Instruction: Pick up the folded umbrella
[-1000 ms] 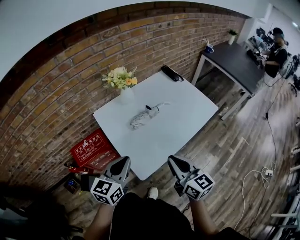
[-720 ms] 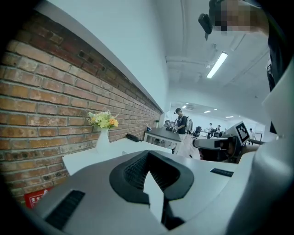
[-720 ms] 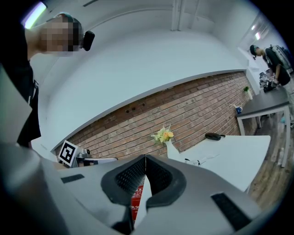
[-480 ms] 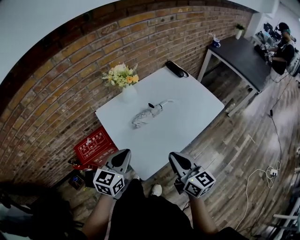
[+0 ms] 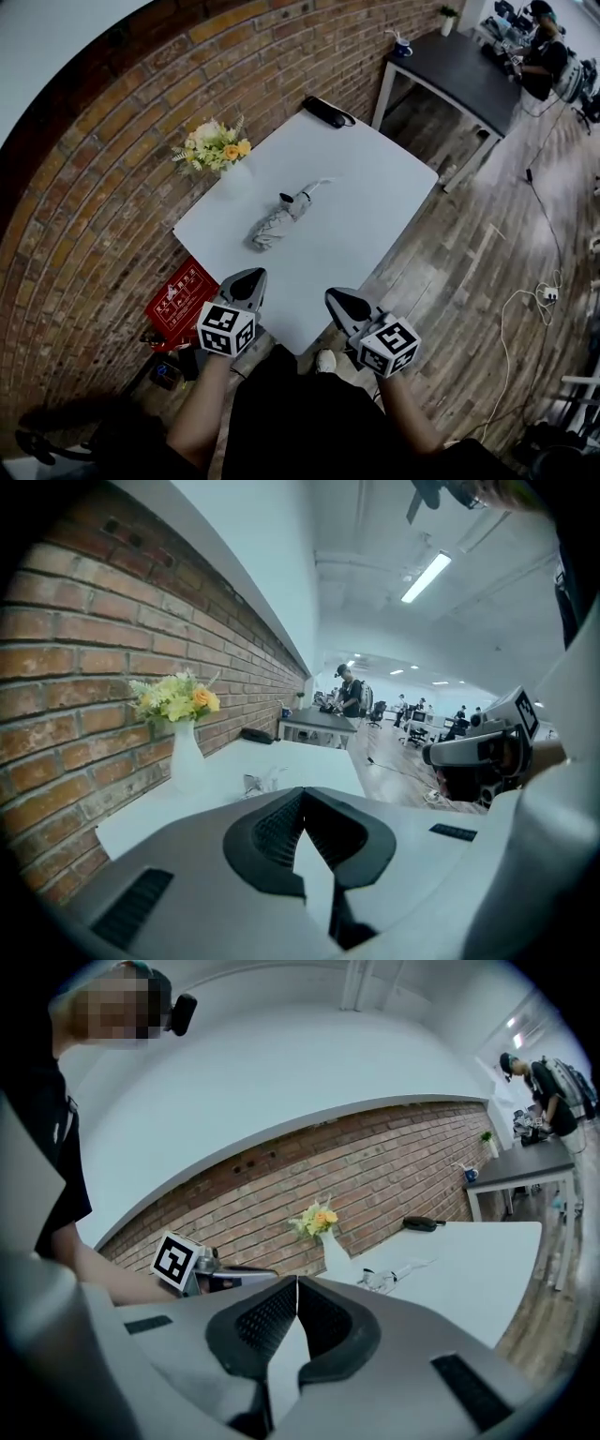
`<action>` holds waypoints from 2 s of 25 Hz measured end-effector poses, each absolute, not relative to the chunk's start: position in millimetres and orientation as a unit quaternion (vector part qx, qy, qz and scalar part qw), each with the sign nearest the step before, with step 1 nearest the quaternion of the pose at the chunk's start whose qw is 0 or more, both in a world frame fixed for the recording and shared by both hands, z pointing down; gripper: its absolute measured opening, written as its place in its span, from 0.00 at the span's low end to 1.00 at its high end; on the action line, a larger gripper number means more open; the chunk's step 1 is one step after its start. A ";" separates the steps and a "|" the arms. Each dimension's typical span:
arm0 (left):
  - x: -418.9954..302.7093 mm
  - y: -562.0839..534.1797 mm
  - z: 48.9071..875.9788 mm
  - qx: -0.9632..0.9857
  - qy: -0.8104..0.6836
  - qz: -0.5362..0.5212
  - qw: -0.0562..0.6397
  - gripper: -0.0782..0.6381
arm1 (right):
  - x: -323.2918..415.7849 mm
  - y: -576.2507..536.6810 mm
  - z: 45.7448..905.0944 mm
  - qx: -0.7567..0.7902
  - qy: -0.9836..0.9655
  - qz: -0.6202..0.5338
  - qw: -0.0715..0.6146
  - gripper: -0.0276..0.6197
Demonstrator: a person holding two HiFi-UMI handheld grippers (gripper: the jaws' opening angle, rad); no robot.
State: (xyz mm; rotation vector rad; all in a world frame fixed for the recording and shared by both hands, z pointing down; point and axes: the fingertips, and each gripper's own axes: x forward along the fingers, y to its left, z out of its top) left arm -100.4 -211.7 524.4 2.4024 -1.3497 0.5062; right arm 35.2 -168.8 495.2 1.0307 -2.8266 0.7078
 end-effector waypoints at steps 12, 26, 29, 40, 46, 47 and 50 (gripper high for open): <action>-106.2 -311.5 589.6 0.861 -0.408 0.251 0.170 0.13 | 4.0 -200.8 521.9 0.412 -0.876 0.247 0.046 0.08; -89.6 -367.3 646.2 0.869 -0.342 0.320 0.161 0.13 | -11.7 -245.5 569.0 0.491 -0.824 0.263 0.103 0.08; -86.9 -376.1 652.1 0.868 -0.336 0.331 0.154 0.17 | -15.2 -256.1 572.5 0.497 -0.820 0.264 0.106 0.08; -70.3 -399.2 684.9 0.855 -0.290 0.397 0.165 0.54 | -5.2 -261.5 581.2 0.514 -0.803 0.285 0.102 0.08; -62.0 -405.8 711.8 0.839 -0.278 0.434 0.172 0.59 | 3.3 -257.4 585.2 0.519 -0.796 0.292 0.105 0.08; -62.3 -406.5 715.1 0.835 -0.278 0.440 0.176 0.59 | 4.2 -256.8 586.0 0.520 -0.796 0.293 0.106 0.08; -61.6 -409.5 720.4 0.830 -0.275 0.449 0.186 0.59 | 6.9 -256.0 588.4 0.521 -0.794 0.295 0.105 0.08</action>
